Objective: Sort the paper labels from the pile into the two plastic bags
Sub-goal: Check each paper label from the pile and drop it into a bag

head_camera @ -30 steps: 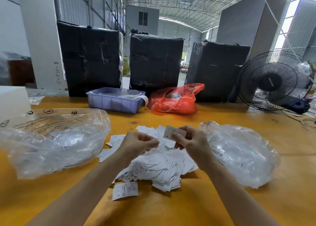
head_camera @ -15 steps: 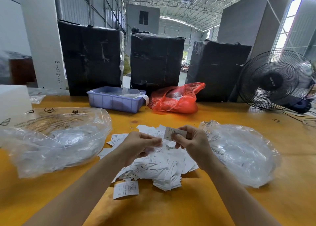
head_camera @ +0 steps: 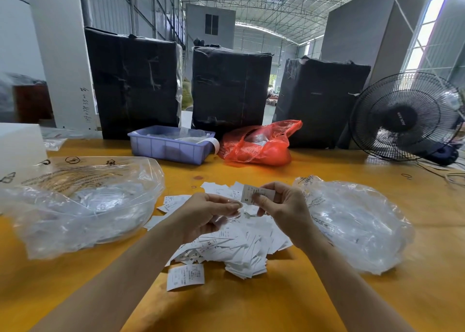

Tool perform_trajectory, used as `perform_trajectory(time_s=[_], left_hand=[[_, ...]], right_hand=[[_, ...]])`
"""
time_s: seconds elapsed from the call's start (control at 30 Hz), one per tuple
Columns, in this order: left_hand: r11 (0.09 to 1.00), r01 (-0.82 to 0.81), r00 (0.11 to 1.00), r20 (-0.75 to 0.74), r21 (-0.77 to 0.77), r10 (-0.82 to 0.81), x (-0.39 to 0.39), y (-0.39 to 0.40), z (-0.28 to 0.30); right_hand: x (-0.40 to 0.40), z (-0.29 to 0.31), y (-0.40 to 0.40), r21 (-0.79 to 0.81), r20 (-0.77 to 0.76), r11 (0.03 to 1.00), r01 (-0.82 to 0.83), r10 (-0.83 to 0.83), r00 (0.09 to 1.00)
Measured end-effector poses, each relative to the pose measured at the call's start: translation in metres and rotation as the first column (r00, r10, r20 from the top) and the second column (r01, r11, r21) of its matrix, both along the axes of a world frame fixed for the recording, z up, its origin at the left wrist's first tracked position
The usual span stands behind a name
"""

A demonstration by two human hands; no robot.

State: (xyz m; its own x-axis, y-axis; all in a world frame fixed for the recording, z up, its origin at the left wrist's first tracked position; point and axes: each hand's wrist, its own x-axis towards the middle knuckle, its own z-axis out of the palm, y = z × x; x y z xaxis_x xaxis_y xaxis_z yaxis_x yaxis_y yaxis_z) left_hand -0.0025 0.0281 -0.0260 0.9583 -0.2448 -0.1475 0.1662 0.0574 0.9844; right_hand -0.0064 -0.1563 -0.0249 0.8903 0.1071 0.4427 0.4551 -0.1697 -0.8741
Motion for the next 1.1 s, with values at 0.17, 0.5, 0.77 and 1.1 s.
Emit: perform_trajectory(time_s=[0.17, 0.5, 0.77, 1.1], left_hand=[[1.000, -0.001, 1.000, -0.003, -0.003, 0.001, 0.0012, 0.0001, -0.0004], [0.999, 0.036, 0.999, 0.008, 0.006, -0.036, 0.0014, 0.0020, -0.0008], [0.999, 0.034, 0.999, 0.018, 0.025, -0.035, 0.0000, 0.0019, 0.0007], [0.994, -0.017, 0.997, 0.078, 0.111, 0.008, 0.0014, 0.0046, 0.0003]], right_hand=[[-0.0014, 0.0007, 0.0006, -0.022, 0.024, 1.000, -0.002, 0.003, 1.000], [0.0011, -0.0008, 0.0013, -0.005, 0.039, 1.000, 0.029, -0.029, 0.999], [-0.0008, -0.0002, 0.0029, -0.026, 0.024, 1.000, 0.003, -0.002, 1.000], [0.0011, -0.0030, -0.0009, -0.032, -0.069, 0.999, -0.024, 0.022, 0.997]])
